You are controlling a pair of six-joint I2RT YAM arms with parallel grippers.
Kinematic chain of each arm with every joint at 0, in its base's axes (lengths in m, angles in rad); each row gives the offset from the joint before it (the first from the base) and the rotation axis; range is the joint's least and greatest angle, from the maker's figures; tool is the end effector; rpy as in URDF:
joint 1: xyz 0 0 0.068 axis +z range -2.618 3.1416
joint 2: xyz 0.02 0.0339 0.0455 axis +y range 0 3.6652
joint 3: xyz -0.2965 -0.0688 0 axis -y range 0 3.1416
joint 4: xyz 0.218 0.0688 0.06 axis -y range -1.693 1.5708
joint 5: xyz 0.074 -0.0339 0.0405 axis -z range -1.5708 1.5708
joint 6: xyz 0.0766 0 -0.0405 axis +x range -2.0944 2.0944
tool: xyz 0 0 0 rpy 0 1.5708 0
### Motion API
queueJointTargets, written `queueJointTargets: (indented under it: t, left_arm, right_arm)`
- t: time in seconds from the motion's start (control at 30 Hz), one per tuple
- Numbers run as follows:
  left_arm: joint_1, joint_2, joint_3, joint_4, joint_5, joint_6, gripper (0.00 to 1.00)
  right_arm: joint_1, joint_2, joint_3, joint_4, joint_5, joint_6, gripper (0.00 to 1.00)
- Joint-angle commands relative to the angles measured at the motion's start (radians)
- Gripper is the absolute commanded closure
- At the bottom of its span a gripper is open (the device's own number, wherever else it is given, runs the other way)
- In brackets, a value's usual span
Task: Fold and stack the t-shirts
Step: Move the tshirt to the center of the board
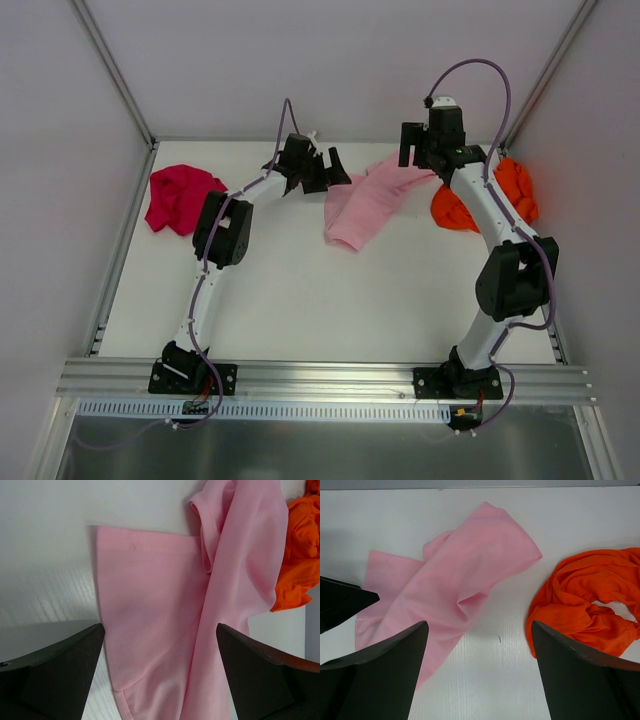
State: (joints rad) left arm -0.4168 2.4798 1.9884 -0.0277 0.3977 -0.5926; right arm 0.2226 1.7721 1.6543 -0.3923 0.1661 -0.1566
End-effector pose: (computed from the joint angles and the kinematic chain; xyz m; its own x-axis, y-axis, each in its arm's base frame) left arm 0.5366 -0.2700 0.1740 -0.7565 -0.2282 -0.6129 0.3113 0.6985 -0.6443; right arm 0.4254 0.0833 0.3650 -0.4584 -0.2615 -0.8494 -0.1503 0.9648 -0.2158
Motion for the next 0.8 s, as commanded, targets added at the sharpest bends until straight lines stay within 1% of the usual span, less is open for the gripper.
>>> queueJointTargets:
  t: [0.0, 0.13, 0.2, 0.27, 0.3, 0.37, 0.4, 0.5, 0.53, 0.57, 0.6, 0.63, 0.67, 0.77]
  left_arm:
    - [0.000, 0.010, -0.023, -0.031, 0.069, -0.016, 0.01]
    - [0.001, 0.017, -0.014, -0.034, 0.114, -0.015, 0.02]
    - [0.000, 0.022, 0.001, -0.069, 0.115, -0.006, 0.06]
    - [0.001, 0.027, 0.007, -0.092, 0.104, -0.003, 0.16]
    - [0.003, 0.027, 0.006, -0.107, 0.102, -0.001, 0.29]
    - [0.003, 0.025, 0.001, -0.120, 0.102, -0.006, 0.42]
    - [0.003, 0.024, 0.001, -0.129, 0.096, -0.007, 0.52]
    - [0.001, 0.011, -0.017, -0.147, 0.073, -0.012, 0.60]
    - [0.003, 0.007, -0.023, -0.149, 0.070, -0.012, 0.68]
    - [0.003, 0.007, -0.025, -0.155, 0.073, -0.009, 0.72]
    - [0.001, 0.008, -0.025, -0.159, 0.072, -0.007, 0.83]
    - [0.003, 0.008, -0.025, -0.167, 0.072, -0.006, 0.90]
    - [0.001, 0.007, -0.028, -0.172, 0.069, -0.001, 0.99]
    - [0.001, -0.024, -0.077, -0.153, 0.052, 0.010, 1.00]
  right_arm:
    - [0.003, -0.059, -0.001, 0.029, -0.014, 0.019, 0.11]
    - [0.004, -0.063, -0.002, 0.027, -0.010, 0.017, 0.11]
    - [0.004, -0.066, -0.002, 0.029, -0.008, 0.014, 0.11]
    - [0.004, -0.069, -0.002, 0.027, -0.007, 0.012, 0.11]
    - [0.003, -0.071, -0.005, 0.026, -0.004, 0.012, 0.10]
    - [0.003, -0.077, -0.007, 0.027, 0.003, 0.006, 0.10]
    - [0.003, -0.080, -0.011, 0.027, 0.006, 0.006, 0.10]
    - [0.003, -0.095, -0.019, 0.030, 0.007, 0.006, 0.10]
    - [0.003, -0.100, -0.025, 0.038, 0.004, 0.008, 0.10]
    - [0.003, -0.106, -0.028, 0.036, 0.003, 0.009, 0.10]
    - [0.001, -0.109, -0.031, 0.038, 0.001, 0.011, 0.10]
    - [0.003, -0.111, -0.033, 0.040, 0.000, 0.011, 0.10]
    - [0.003, -0.117, -0.033, 0.040, -0.003, 0.011, 0.10]
    - [0.003, -0.117, -0.042, 0.044, -0.004, 0.011, 0.10]
